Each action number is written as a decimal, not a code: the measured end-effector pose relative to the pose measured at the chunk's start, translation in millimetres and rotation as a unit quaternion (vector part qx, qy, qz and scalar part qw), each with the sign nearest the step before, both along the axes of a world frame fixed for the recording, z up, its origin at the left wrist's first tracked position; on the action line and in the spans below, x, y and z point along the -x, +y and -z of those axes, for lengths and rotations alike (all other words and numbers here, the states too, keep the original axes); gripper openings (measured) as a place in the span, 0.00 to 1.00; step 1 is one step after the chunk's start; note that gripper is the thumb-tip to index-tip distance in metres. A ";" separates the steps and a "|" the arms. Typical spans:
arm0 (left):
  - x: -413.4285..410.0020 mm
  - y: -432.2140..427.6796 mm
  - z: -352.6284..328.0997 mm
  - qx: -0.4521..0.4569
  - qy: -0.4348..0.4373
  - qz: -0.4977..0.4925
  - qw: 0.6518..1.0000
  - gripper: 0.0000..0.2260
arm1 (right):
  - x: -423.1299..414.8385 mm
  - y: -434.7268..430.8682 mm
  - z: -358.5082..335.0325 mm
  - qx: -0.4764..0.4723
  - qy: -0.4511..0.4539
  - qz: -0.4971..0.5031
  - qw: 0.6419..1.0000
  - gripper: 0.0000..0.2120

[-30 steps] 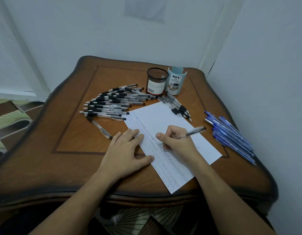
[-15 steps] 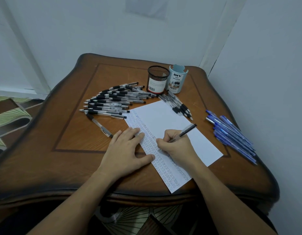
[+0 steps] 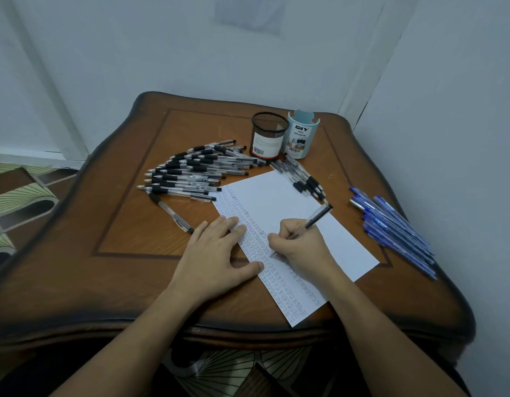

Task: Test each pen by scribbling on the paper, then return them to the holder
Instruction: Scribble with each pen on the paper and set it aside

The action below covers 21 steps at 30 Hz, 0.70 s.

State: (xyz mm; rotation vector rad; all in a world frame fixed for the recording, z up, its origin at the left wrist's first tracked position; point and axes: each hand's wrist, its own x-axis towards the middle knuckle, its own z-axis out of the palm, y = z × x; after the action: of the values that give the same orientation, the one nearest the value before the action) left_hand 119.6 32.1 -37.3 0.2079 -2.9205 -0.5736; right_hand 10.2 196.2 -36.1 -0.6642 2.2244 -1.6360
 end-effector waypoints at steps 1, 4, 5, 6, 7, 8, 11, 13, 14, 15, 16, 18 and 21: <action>0.0 -0.3 0.3 -0.001 0.000 -0.001 1.000 0.44 | -0.8 -0.1 -0.6 -0.001 0.004 0.003 1.000 0.21; 0.9 -0.2 -0.1 0.005 -0.002 -0.002 1.000 0.44 | -2.8 -0.9 -2.2 -0.009 0.016 0.012 1.000 0.20; 0.9 0.3 -0.4 0.005 -0.003 -0.002 1.000 0.44 | -2.2 -0.6 -2.3 -0.003 0.012 0.012 1.000 0.20; 0.5 0.5 -0.5 0.002 -0.004 -0.001 1.000 0.44 | -1.6 -0.2 -2.2 0.001 0.007 0.013 1.000 0.20; 0.1 0.6 -0.9 -0.001 -0.004 -0.001 1.000 0.45 | -1.6 -0.2 -2.5 0.001 0.005 0.013 1.000 0.20; -0.4 0.3 -0.8 -0.004 -0.002 -0.001 1.000 0.45 | -1.9 -0.3 -2.7 -0.002 0.006 0.014 1.000 0.19; -0.5 0.2 -0.8 -0.002 -0.003 -0.003 1.000 0.45 | -2.6 -0.2 -2.3 -0.006 0.014 0.017 1.000 0.19; -0.2 0.5 -1.1 0.002 -0.007 -0.002 1.000 0.45 | -3.2 0.2 -2.9 -0.011 0.021 0.015 1.000 0.18; 0.0 0.4 -1.3 0.001 -0.008 -0.003 1.000 0.45 | -4.0 0.2 -3.4 -0.015 0.024 0.015 0.999 0.17; 0.1 0.3 -1.2 -0.002 -0.008 -0.003 1.000 0.45 | -4.7 -0.1 -3.8 -0.019 0.026 0.014 0.999 0.17; 0.3 0.0 -1.4 -0.003 -0.008 -0.004 1.000 0.45 | -5.2 -0.2 -4.1 -0.022 0.028 0.014 0.999 0.17; 0.4 0.1 -1.5 0.007 -0.012 -0.004 1.000 0.45 | -4.6 -0.5 -4.4 -0.030 0.028 0.012 0.999 0.17; 0.4 0.8 -1.7 0.006 -0.017 -0.004 1.000 0.45 | -1.7 -0.1 -2.6 -0.017 0.013 0.015 1.000 0.18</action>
State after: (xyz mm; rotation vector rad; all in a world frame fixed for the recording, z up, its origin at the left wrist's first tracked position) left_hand 119.2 32.9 -35.7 0.2305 -2.9540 -0.5569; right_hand 11.9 196.1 -33.5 -0.6507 2.2860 -1.6093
